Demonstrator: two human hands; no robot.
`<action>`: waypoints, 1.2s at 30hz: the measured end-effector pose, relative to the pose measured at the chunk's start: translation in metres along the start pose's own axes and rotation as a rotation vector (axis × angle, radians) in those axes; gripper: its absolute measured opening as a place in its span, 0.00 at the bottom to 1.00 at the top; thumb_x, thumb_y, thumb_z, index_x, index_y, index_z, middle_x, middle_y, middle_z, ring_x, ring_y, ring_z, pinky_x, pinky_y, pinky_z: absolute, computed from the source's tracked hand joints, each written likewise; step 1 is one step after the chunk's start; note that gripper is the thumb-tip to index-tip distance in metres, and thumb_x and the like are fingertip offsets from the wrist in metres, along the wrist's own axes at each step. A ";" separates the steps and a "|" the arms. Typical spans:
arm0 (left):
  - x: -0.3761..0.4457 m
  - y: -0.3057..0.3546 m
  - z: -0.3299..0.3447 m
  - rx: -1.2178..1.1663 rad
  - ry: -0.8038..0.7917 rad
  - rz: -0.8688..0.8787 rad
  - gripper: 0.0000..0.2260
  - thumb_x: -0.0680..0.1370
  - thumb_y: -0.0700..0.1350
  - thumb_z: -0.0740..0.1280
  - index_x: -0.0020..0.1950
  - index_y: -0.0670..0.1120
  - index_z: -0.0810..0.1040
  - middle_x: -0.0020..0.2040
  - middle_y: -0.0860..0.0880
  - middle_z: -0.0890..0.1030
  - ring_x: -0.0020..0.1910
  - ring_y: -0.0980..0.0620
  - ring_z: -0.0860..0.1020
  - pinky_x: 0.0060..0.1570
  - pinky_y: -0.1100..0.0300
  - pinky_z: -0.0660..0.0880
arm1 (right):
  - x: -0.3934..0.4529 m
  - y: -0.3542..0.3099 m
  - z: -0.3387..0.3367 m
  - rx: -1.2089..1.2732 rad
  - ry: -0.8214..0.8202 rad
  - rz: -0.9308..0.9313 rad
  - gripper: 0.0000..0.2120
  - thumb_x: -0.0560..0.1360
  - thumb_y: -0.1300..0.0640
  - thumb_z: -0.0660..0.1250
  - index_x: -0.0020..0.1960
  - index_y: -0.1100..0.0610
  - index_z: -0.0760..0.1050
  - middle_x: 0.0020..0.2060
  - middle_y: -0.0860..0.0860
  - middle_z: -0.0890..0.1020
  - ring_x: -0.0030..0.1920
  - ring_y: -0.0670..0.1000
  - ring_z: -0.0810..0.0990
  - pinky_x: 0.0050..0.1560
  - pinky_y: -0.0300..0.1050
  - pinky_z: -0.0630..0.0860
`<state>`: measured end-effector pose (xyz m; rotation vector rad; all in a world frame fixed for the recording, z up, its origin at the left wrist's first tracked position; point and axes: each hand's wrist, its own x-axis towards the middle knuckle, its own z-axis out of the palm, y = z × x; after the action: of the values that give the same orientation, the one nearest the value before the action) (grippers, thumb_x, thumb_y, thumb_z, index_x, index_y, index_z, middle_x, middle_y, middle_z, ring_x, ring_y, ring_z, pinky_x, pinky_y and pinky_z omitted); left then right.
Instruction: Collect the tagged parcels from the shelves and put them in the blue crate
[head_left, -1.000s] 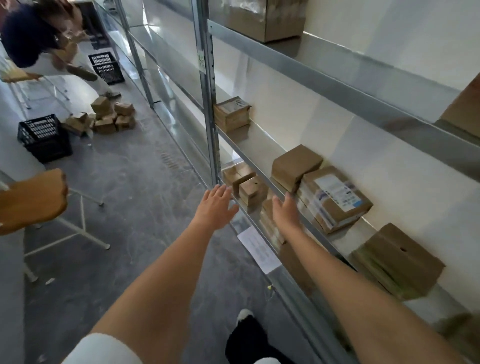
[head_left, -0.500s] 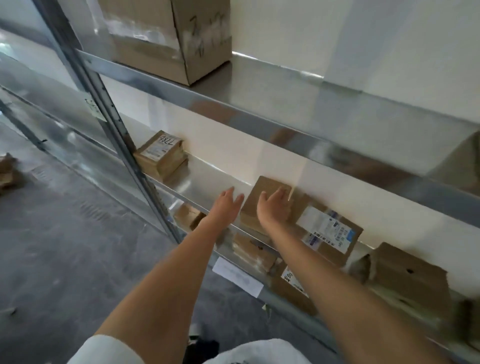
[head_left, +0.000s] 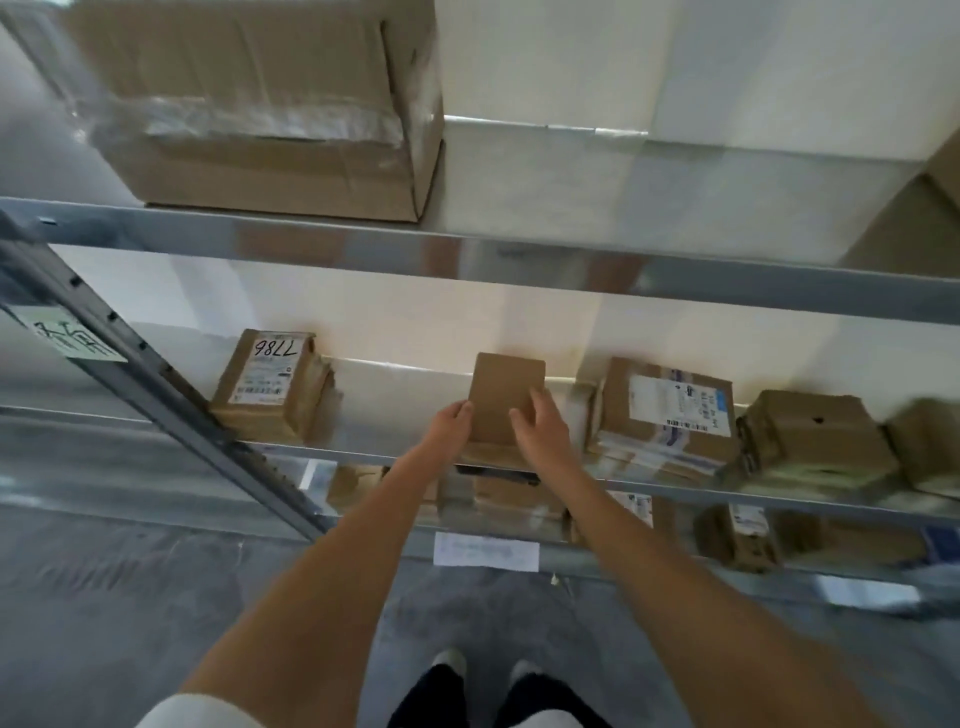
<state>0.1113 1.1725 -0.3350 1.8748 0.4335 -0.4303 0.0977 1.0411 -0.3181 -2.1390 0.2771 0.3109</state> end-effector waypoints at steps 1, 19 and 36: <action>-0.003 -0.004 -0.005 -0.026 -0.007 0.000 0.18 0.84 0.45 0.52 0.68 0.39 0.72 0.63 0.41 0.76 0.63 0.43 0.74 0.62 0.56 0.69 | -0.004 -0.002 0.007 0.025 0.010 -0.012 0.29 0.82 0.52 0.58 0.80 0.56 0.53 0.78 0.52 0.57 0.77 0.54 0.59 0.75 0.48 0.58; -0.009 0.024 -0.035 -0.420 0.082 -0.028 0.17 0.82 0.47 0.53 0.63 0.43 0.76 0.63 0.46 0.78 0.61 0.43 0.76 0.63 0.50 0.72 | 0.001 -0.006 -0.030 0.605 -0.005 0.182 0.20 0.77 0.34 0.56 0.54 0.47 0.76 0.56 0.49 0.82 0.59 0.53 0.78 0.66 0.56 0.70; -0.013 0.016 -0.035 -0.329 -0.047 -0.133 0.21 0.83 0.55 0.50 0.63 0.46 0.76 0.55 0.43 0.80 0.55 0.43 0.79 0.56 0.49 0.77 | 0.013 -0.003 -0.020 0.465 -0.099 0.222 0.19 0.80 0.40 0.58 0.47 0.53 0.78 0.49 0.54 0.83 0.56 0.56 0.80 0.63 0.52 0.74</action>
<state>0.1111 1.1987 -0.3042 1.5206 0.5634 -0.4605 0.1128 1.0250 -0.3089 -1.6324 0.4811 0.4333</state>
